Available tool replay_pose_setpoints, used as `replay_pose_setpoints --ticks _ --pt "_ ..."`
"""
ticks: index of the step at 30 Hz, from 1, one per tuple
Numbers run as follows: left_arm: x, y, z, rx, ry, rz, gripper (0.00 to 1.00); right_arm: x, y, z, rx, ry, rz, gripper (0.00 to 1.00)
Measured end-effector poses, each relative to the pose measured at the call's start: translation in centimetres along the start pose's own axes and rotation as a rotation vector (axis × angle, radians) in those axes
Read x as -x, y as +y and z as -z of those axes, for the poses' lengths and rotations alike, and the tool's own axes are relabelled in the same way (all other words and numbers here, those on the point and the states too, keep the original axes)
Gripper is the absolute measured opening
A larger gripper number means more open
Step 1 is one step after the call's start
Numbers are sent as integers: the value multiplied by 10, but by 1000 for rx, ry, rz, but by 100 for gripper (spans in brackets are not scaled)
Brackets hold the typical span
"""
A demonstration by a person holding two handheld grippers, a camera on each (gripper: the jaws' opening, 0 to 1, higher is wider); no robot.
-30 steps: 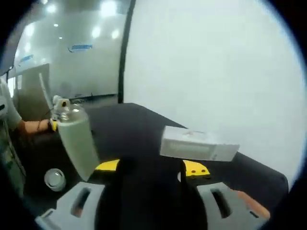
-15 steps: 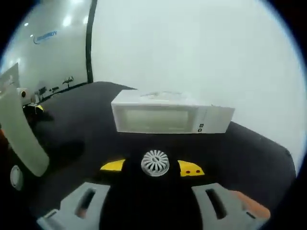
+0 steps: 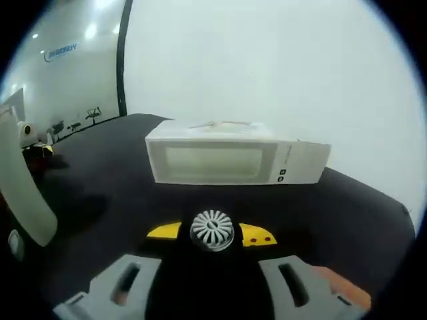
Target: Assemble the cup parts correctly, then place the assembled cup into the box.
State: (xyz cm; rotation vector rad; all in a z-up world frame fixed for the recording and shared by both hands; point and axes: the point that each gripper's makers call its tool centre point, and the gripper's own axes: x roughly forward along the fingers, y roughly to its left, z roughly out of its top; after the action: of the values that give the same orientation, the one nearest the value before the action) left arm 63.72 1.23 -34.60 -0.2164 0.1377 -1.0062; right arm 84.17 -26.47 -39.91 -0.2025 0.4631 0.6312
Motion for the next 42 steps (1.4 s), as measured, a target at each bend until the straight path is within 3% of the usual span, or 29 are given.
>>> replay_pose_setpoints --ticks 10,15,19,21,22,24,25,30,35,40,42 --pt "1 2 -3 11 -15 -9 72 3 -5 -3 -39 -6 5 22" --pt "3 1 -8 11 -37 -13 72 22 3 -26 -186 -116 -56 22" --pt "8 -4 -15 -36 -51 -39 65 49 27 -54 -331 -233 -143 22" --pt "10 -5 -23 -63 -81 -54 57 62 37 -66 -381 -272 -181 22" --pt "12 -6 -26 -53 -80 -58 47 72 44 -73 -404 -284 -196 22" --pt "16 -5 -50 -51 -158 -110 31 84 55 -82 -500 -293 -219 22" --pt "17 -6 -59 -71 -178 -123 29 91 62 -90 -533 -326 -254 22" --pt "13 -26 -96 -155 -205 -122 33 125 76 -118 -808 -438 -362 22" --pt "4 -45 -135 -227 -228 -140 31 155 93 -135 -996 -500 -479 22" --pt "-13 -74 -154 -277 -223 -109 30 173 114 -138 -1055 -486 -536 22" --pt "-19 -78 -156 -314 -207 -140 29 181 118 -139 -1088 -494 -546 22"
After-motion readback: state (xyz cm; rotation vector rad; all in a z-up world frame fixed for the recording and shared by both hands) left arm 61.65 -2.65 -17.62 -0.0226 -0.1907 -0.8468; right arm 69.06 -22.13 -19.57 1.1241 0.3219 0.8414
